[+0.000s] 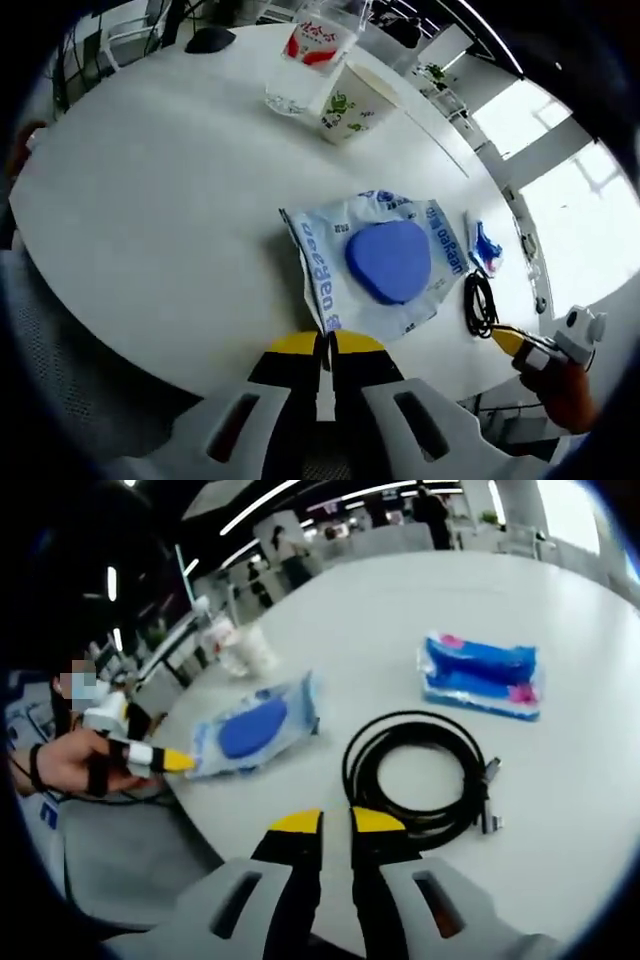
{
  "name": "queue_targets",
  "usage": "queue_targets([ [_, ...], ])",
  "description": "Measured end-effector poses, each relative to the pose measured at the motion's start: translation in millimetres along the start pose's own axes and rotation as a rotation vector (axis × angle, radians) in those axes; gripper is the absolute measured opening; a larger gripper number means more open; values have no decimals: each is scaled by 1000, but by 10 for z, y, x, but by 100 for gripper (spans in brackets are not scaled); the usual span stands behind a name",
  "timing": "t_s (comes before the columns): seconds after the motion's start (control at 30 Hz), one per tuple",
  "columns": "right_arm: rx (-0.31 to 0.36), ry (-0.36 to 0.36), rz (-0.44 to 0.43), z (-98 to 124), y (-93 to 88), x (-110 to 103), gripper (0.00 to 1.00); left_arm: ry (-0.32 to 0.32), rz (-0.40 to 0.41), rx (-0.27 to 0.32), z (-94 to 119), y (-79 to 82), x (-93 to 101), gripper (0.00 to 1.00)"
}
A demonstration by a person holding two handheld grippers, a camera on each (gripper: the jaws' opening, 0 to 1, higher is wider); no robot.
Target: Arrange the tabletop items into an orderly group along one side of the table until the central work area is clear of visible clutter.
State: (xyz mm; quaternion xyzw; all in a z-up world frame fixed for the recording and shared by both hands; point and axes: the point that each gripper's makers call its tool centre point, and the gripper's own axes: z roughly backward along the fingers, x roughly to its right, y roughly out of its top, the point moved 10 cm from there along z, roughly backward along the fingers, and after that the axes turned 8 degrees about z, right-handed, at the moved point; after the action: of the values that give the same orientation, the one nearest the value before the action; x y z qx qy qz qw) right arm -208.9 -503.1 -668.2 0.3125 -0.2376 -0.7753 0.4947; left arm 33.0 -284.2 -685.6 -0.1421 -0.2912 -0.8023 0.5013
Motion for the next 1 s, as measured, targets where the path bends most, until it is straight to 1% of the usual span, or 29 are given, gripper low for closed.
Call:
queue_targets([
  [0.13, -7, 13, 17, -15, 15, -42, 9, 34, -64, 7, 72, 94, -118, 0],
  [0.23, -9, 21, 19, -29, 37, -76, 10, 61, -88, 21, 129, 185, -235, 1],
  [0.27, -8, 22, 18, -37, 48, -96, 10, 77, -75, 37, 158, 236, -299, 2],
  [0.3, -8, 23, 20, -47, 58, -109, 10, 80, -60, 50, 169, 267, -339, 2],
  [0.33, -8, 26, 22, -59, 68, -126, 11, 74, -23, 67, 178, 313, -397, 3],
  [0.37, -10, 35, 22, -81, 84, -153, 11, 68, 12, 67, 190, 327, -425, 4],
  [0.4, -11, 38, 23, -94, 94, -174, 12, 66, 23, 71, 216, 331, -442, 5],
  [0.43, -12, 45, 28, -115, 109, -208, 12, 68, 15, 74, 252, 335, -467, 5],
  [0.53, -10, 61, 36, -161, 149, -295, 13, 60, -5, 84, 317, 305, -460, 7],
  [0.63, -14, 75, 37, -228, 195, -376, 14, 24, -5, 88, 360, 241, -442, 11],
  [0.7, -16, 85, 36, -272, 221, -423, 15, 13, -14, 86, 374, 212, -429, 13],
  [0.83, -26, 108, 36, -398, 283, -524, 18, -2, -50, 78, 389, 187, -423, 13],
  [1.0, -33, 122, 28, -550, 368, -590, 19, -14, -41, 85, 369, 222, -462, 12],
])
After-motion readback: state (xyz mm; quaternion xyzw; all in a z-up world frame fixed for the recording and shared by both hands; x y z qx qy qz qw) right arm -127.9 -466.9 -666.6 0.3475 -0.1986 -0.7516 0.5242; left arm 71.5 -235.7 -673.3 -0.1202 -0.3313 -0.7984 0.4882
